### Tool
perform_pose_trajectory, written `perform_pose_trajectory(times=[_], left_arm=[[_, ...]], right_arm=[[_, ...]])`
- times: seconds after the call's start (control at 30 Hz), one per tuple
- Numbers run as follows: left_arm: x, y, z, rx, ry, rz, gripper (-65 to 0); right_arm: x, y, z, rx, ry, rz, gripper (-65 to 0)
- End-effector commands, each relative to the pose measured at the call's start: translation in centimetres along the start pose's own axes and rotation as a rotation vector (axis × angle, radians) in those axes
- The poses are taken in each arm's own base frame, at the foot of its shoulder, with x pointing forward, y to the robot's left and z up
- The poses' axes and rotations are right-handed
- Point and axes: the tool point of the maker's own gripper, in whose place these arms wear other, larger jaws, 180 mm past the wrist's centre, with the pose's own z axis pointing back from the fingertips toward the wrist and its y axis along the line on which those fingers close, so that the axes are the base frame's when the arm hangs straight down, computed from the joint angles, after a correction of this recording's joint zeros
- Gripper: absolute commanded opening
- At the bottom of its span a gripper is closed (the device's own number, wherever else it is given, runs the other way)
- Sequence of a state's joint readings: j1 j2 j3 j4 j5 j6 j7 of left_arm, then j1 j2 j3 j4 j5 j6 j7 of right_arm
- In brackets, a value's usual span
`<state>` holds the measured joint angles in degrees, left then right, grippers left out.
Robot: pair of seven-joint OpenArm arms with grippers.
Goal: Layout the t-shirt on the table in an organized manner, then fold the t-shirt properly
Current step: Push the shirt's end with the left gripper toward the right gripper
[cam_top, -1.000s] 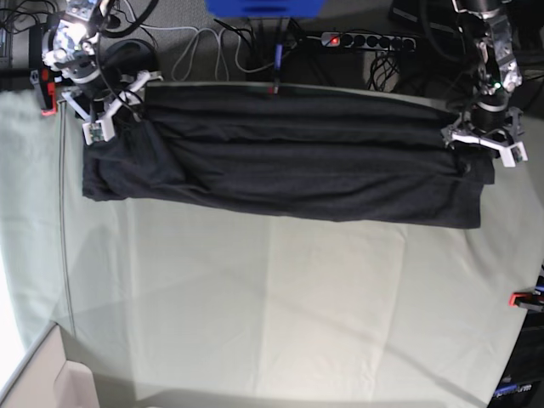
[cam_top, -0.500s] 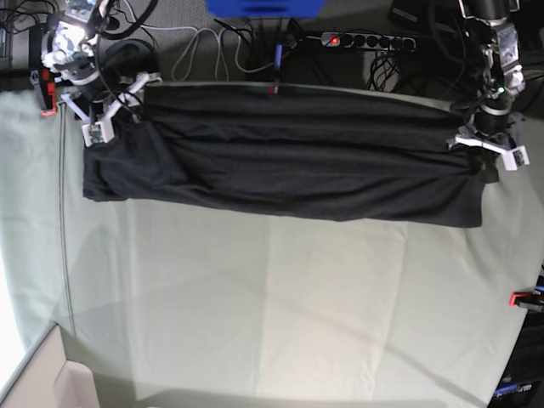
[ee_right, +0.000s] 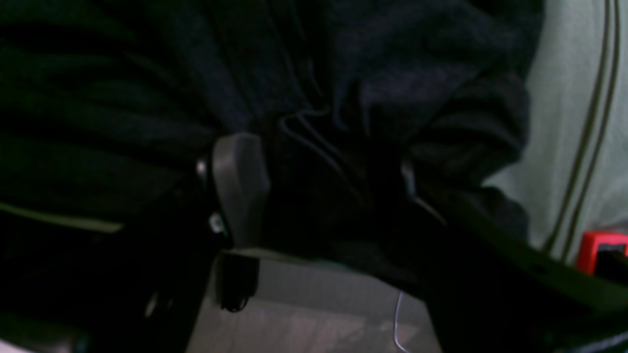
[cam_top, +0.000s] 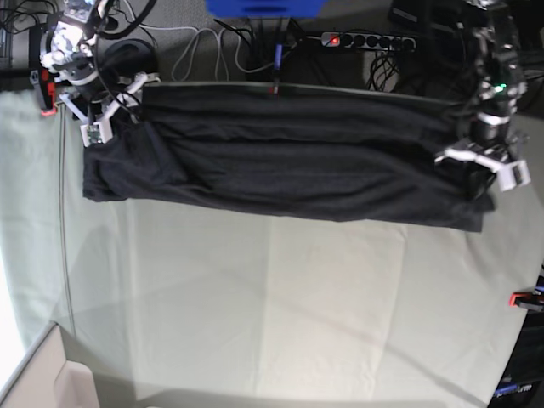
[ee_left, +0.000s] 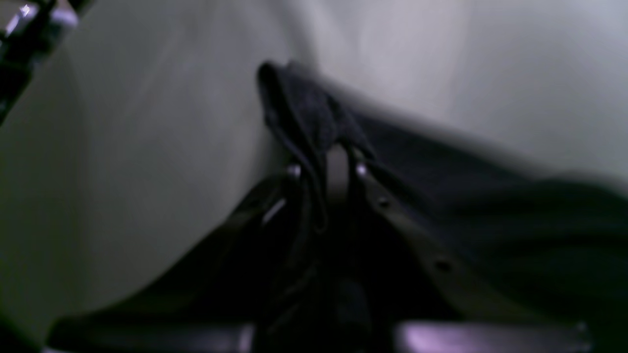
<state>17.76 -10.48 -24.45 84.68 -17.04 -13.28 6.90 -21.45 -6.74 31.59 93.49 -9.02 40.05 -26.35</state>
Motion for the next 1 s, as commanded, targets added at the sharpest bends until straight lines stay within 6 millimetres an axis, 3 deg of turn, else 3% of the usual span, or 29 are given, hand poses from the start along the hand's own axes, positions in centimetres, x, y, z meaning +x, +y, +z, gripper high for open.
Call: perform_pose_trajectory(times=[0.0, 0.13, 0.23, 0.37, 0.6, 0.73, 0.97], left_arm=[[1.6, -0.3, 0.3, -0.006, -0.052, -0.031, -65.0], [0.6, -5.7, 0.5, -0.091, -0.038, -0.148, -65.0], [-0.9, -11.4, 0.9, -0.199, -0.015, -0.214, -65.0], [-3.7, -19.5, 2.8, -0.376, 0.021, -0.308, -65.0], [-5.6, -29.5, 6.4, -0.623, 0.01, -0.412, -65.0], [-6.6, -32.4, 7.6, -0.709, 0.009, -0.452, -65.0], [-8.5, -34.5, 8.0, -0.784, 0.04, -0.488, -65.0]], right_arm=[[1.0, -0.3, 0.2, -0.009, -0.037, 0.005, -30.2], [1.6, -0.5, 0.1, -0.012, -0.048, 0.006, -30.2], [1.7, -1.5, 0.3, -0.04, -0.055, -0.011, -30.2], [1.9, -3.4, 0.7, -0.091, -0.066, -0.04, -30.0], [2.2, -4.8, 1.0, -0.128, -0.079, -0.06, -30.0], [2.2, -4.9, 1.1, -0.128, -0.079, -0.059, -30.0], [2.1, -4.9, 1.1, -0.128, -0.076, -0.059, -29.8]])
